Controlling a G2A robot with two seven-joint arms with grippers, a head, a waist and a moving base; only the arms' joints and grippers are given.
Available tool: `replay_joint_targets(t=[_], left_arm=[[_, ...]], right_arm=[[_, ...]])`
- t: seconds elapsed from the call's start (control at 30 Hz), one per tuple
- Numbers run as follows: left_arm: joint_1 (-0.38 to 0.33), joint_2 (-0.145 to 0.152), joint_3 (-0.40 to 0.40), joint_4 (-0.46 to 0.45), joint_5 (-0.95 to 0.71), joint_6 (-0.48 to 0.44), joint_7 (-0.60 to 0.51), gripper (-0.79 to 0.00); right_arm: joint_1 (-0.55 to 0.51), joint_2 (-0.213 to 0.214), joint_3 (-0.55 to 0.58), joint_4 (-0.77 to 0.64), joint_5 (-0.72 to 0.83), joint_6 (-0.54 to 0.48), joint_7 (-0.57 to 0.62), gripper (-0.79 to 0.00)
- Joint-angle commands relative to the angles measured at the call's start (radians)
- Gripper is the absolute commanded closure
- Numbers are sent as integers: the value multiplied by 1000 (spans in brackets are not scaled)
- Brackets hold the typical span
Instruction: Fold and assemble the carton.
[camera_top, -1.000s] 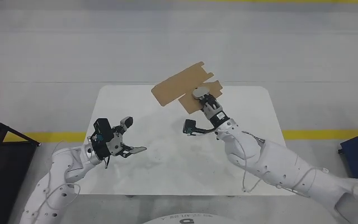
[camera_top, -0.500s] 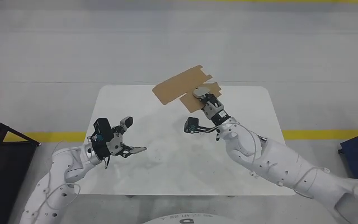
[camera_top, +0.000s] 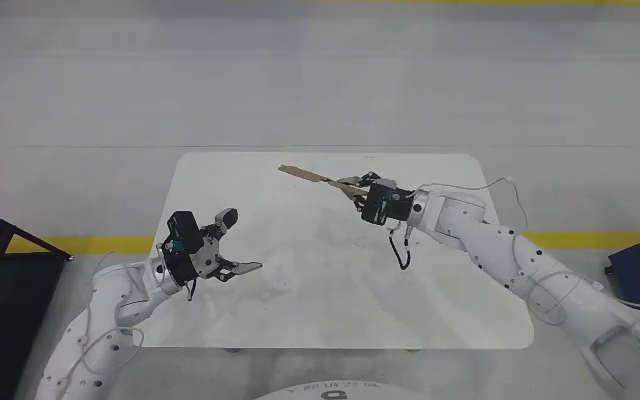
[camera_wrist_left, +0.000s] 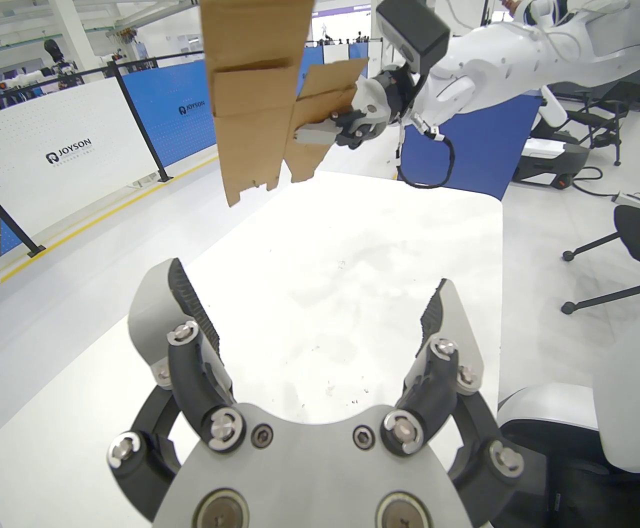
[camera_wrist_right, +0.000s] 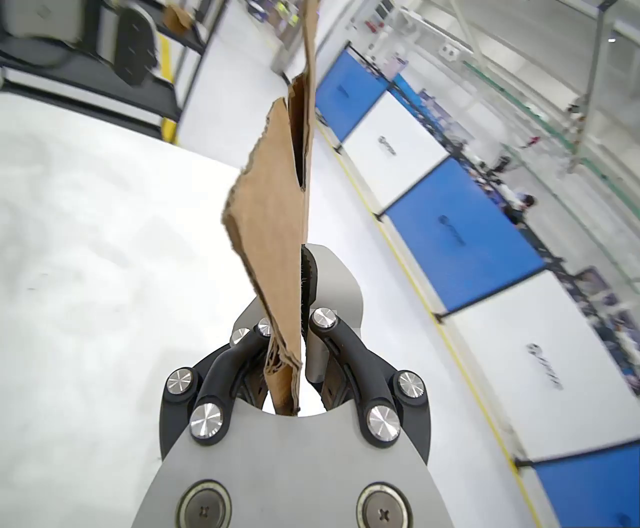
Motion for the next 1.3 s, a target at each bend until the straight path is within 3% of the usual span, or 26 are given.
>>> replay_joint_targets(t=[0.0,0.33,0.5,0.63,0.9,1.07,1.27], left_arm=[[0,0,0,0,0,0,0,-785],[0,0,0,0,0,0,0,-785],[1,2,-12,-35,0,21,-10,-785],[4,8,-44,-93,25,27,-43,-785],[24,23,-97,-299,149,24,-220,-785],[3,28,-68,-402,197,12,-381,-785],[-81,22,21,-387,154,45,-514,-785]], right_arm=[[4,-2,2,9,19,-56,-37,0],[-6,-4,0,9,36,-60,-27,0],[11,-24,-24,48,166,-267,179,0],[27,-40,-31,48,192,-301,289,0],[21,-59,-44,15,150,-315,427,0],[9,-70,-44,-13,121,-289,457,0],[-4,-80,-41,-28,82,-284,467,0]])
